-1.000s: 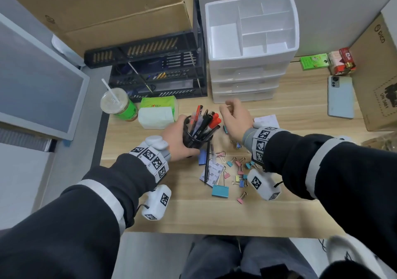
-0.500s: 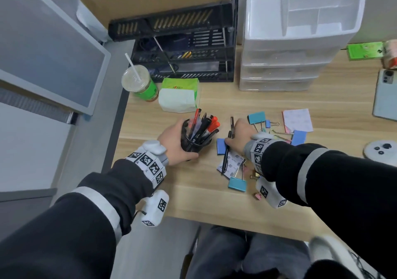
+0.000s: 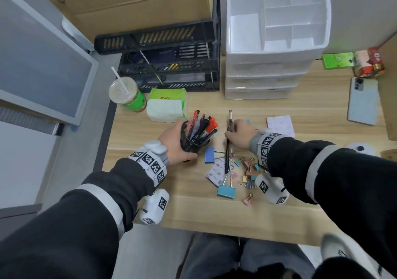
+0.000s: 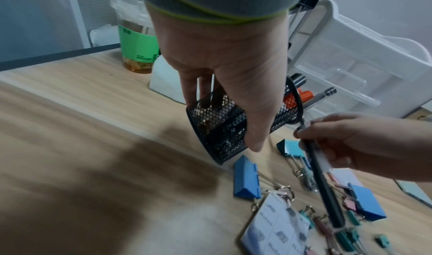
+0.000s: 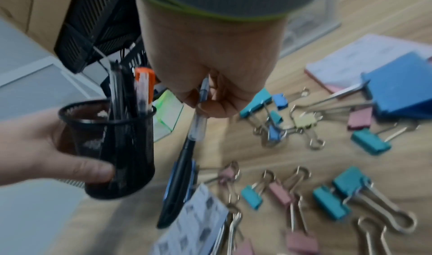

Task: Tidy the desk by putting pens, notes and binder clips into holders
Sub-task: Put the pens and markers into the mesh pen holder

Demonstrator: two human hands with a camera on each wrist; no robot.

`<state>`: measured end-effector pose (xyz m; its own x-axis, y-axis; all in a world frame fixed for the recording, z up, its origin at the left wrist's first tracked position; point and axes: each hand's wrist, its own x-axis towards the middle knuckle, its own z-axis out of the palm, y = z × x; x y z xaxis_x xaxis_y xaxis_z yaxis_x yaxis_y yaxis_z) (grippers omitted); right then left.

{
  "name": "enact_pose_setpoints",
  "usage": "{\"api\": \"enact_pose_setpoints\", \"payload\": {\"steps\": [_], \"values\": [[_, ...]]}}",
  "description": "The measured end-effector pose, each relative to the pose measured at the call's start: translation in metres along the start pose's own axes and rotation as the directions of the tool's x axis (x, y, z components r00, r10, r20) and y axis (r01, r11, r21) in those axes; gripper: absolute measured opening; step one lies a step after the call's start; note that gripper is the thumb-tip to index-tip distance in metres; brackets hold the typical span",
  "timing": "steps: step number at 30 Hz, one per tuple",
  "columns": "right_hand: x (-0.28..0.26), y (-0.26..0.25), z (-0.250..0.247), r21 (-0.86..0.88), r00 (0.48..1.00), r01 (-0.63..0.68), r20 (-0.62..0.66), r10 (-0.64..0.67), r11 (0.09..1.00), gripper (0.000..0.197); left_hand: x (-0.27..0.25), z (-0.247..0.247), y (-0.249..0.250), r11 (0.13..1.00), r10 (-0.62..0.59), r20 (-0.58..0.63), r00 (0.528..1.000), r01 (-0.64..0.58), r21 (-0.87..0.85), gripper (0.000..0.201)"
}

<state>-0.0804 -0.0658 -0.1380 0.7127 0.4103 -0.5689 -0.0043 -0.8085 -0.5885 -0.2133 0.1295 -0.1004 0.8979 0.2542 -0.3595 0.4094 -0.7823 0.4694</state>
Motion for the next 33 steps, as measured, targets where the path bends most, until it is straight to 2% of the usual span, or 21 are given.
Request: {"api": "enact_pose_setpoints", "payload": {"steps": [2,5,9,13,19,22,24,25,27,28,30,33], "values": [[-0.003,-0.001,-0.024,0.118,1.0,0.022,-0.014,-0.02,0.993,0.019,0.006,-0.002,0.01,1.0,-0.008,0.042,0.999,0.008,0.018,0.089],[-0.008,-0.007,-0.059,0.264,0.997,0.052,-0.07,-0.035,0.963,0.015,0.014,-0.006,0.021,0.998,-0.027,0.069,0.997,0.023,0.056,0.083],[-0.021,-0.016,-0.097,0.52,0.991,0.091,-0.13,-0.027,0.85,0.02,0.023,-0.008,0.042,0.987,-0.02,0.111,0.994,0.002,0.16,0.088],[-0.034,-0.028,-0.111,0.619,0.98,0.159,-0.191,-0.048,0.769,0.018,0.031,-0.005,0.06,0.971,0.003,0.137,0.991,-0.035,0.235,0.087],[-0.048,-0.03,-0.091,0.568,0.974,0.214,-0.186,-0.13,0.795,0.014,0.034,0.001,0.083,0.975,0.069,0.137,0.988,-0.096,0.203,0.084],[-0.05,-0.026,-0.08,0.47,0.972,0.219,-0.185,-0.147,0.855,0.026,0.033,0.006,0.09,0.979,0.087,0.125,0.988,-0.108,0.174,0.085],[-0.051,-0.021,-0.077,0.407,0.972,0.232,-0.138,-0.192,0.884,0.039,0.034,0.009,0.093,0.979,0.091,0.127,0.988,-0.112,0.169,0.084],[-0.051,-0.019,-0.076,0.389,0.97,0.244,-0.104,-0.221,0.888,0.037,0.034,0.011,0.094,0.98,0.09,0.127,0.988,-0.11,0.166,0.084],[-0.054,-0.019,-0.08,0.366,0.962,0.269,-0.058,-0.267,0.891,0.015,0.033,0.013,0.096,0.981,0.092,0.119,0.989,-0.111,0.16,0.084],[-0.055,-0.018,-0.083,0.343,0.958,0.283,-0.059,-0.28,0.896,0.009,0.033,0.014,0.097,0.981,0.096,0.121,0.988,-0.114,0.155,0.084],[-0.054,-0.015,-0.089,0.295,0.955,0.296,-0.08,-0.285,0.908,0.013,0.032,0.015,0.099,0.983,0.103,0.127,0.987,-0.12,0.136,0.084],[-0.051,-0.012,-0.097,0.364,0.953,0.301,-0.133,-0.271,0.881,0.008,0.033,0.015,0.105,0.987,0.113,0.12,0.986,-0.125,0.098,0.084]]}}
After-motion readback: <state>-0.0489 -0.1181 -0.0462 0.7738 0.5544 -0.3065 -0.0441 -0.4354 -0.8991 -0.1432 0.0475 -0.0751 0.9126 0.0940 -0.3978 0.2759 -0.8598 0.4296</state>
